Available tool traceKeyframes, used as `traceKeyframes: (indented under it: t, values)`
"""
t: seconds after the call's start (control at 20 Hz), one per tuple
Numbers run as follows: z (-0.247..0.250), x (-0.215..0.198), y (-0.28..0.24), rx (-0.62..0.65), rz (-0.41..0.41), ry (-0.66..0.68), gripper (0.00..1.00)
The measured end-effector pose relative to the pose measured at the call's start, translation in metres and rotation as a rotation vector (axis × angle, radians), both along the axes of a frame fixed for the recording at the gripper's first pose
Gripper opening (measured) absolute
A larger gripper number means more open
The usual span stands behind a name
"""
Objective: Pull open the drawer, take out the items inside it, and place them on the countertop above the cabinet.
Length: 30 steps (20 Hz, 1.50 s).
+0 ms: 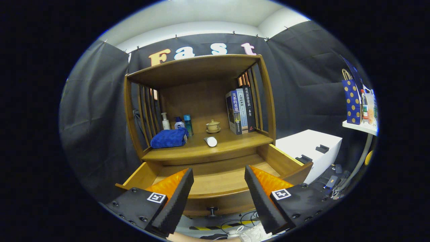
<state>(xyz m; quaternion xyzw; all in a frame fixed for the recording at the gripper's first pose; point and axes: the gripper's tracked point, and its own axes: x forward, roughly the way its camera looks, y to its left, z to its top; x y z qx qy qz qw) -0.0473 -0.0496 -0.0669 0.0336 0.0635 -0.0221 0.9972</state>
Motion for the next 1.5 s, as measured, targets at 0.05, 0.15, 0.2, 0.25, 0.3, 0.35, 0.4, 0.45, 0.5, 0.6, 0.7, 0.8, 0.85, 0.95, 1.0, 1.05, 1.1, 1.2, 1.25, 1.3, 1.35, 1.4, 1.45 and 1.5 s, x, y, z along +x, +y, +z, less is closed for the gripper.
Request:
traceKeyframes:
  t: [0.05,0.15,0.2,0.25,0.3,0.35,0.4,0.45,0.5,0.6,0.7,0.8,0.85,0.95,1.0,1.05,1.1,1.2,1.25,1.3,1.35,1.4,1.45,1.5]
  values:
    - [-0.007,-0.002,0.001,-0.002,0.003,0.006,0.98]
    - [-0.025,-0.006,0.005,0.002,0.011,0.027,0.98]
    - [-0.036,-0.008,0.007,0.000,0.017,0.042,0.98]
    - [-0.046,-0.009,0.008,-0.009,0.017,0.059,0.99]
    - [-0.056,-0.009,0.009,-0.020,0.020,0.075,0.99]
    - [-0.064,-0.009,0.011,-0.029,0.023,0.084,0.99]
    - [-0.070,-0.008,0.013,-0.035,0.029,0.093,0.99]
    - [-0.075,-0.006,0.015,-0.039,0.032,0.100,0.99]
    - [-0.078,-0.004,0.015,-0.043,0.037,0.104,0.99]
    - [-0.084,0.002,0.014,-0.052,0.033,0.113,0.99]
    - [-0.090,0.006,0.015,-0.054,0.032,0.124,0.99]
    - [-0.096,0.011,0.017,-0.049,0.031,0.135,0.99]
    - [-0.099,0.011,0.020,-0.045,0.039,0.139,0.99]
    - [-0.100,0.012,0.021,-0.050,0.042,0.135,0.99]
    - [-0.100,0.012,0.022,-0.049,0.045,0.133,0.99]
    - [-0.100,0.012,0.024,-0.048,0.047,0.131,0.99]
    - [-0.100,0.015,0.024,-0.052,0.053,0.134,0.99]
    - [-0.097,0.018,0.021,-0.071,0.058,0.130,0.99]
    - [-0.098,0.021,0.018,-0.079,0.054,0.129,0.99]
    - [-0.097,0.025,0.017,-0.083,0.046,0.131,0.99]
    - [-0.096,0.029,0.015,-0.080,0.036,0.129,0.99]
    - [-0.096,0.032,0.013,-0.075,0.030,0.129,0.99]
    - [-0.096,0.036,0.016,-0.065,0.034,0.132,0.99]
    - [-0.096,0.041,0.016,-0.062,0.033,0.133,0.99]
